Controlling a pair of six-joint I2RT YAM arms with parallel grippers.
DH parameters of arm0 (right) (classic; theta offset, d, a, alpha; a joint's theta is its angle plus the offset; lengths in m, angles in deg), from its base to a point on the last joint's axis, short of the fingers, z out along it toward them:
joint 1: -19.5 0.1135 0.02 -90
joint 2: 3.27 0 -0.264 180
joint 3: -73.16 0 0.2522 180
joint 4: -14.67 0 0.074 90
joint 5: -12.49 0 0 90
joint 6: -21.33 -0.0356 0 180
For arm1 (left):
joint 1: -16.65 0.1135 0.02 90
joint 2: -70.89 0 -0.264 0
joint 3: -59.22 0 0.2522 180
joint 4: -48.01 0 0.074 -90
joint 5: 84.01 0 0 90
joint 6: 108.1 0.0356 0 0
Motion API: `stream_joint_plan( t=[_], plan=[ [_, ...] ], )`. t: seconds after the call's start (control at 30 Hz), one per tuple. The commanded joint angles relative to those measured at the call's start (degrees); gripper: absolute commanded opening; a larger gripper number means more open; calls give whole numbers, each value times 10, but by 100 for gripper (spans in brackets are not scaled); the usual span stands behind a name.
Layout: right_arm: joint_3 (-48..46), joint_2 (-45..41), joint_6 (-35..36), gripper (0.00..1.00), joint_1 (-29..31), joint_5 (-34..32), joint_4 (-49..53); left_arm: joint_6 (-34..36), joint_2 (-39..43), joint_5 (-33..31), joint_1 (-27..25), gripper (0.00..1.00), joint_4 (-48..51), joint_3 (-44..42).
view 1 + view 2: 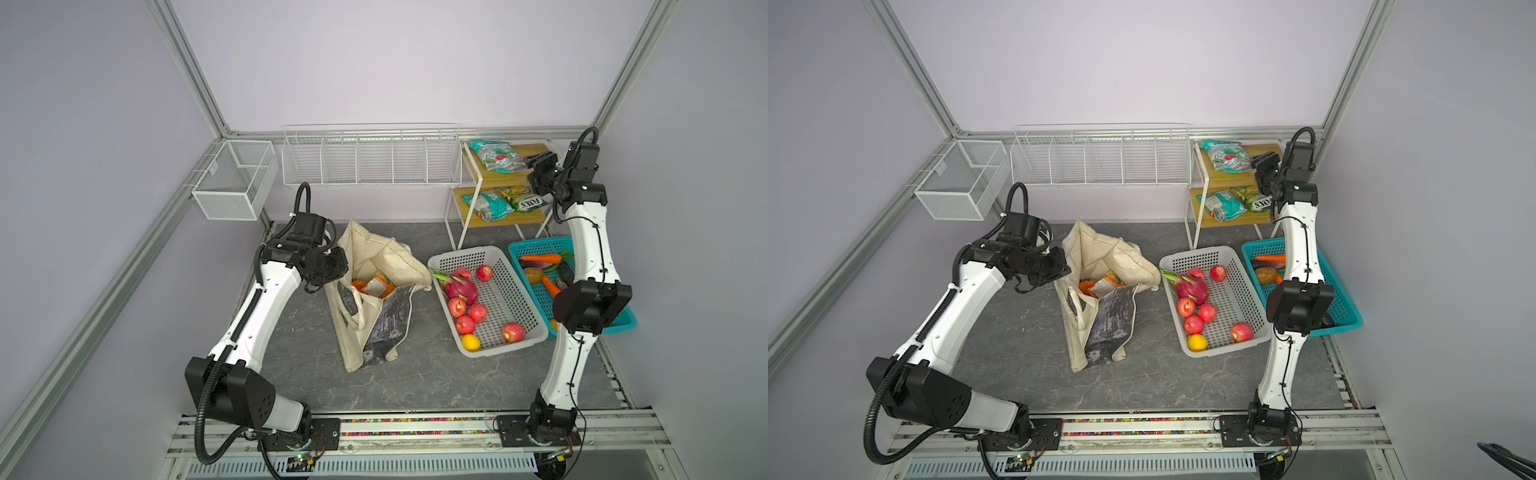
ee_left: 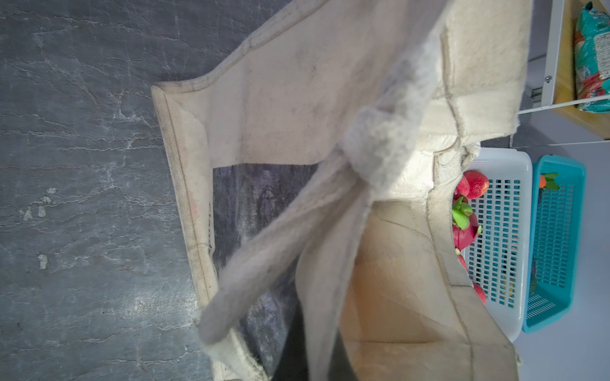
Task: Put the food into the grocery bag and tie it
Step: 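Move the right gripper back up to the teal snack bag on the shelf, then grasp the teal snack bag with the right gripper and lift it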
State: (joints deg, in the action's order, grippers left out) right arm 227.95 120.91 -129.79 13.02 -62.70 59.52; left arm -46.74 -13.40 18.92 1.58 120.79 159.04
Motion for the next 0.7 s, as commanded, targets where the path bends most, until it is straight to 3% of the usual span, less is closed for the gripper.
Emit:
stream_joint_plan(
  t=[0.0, 0.67],
  plan=[
    [14, 11, -19, 62, 4, -6, -11, 7, -12, -6, -1, 0, -4, 25],
    [44, 62, -41, 51, 36, -42, -9, 26, -32, -16, 0, 0, -3, 46]
  ],
)
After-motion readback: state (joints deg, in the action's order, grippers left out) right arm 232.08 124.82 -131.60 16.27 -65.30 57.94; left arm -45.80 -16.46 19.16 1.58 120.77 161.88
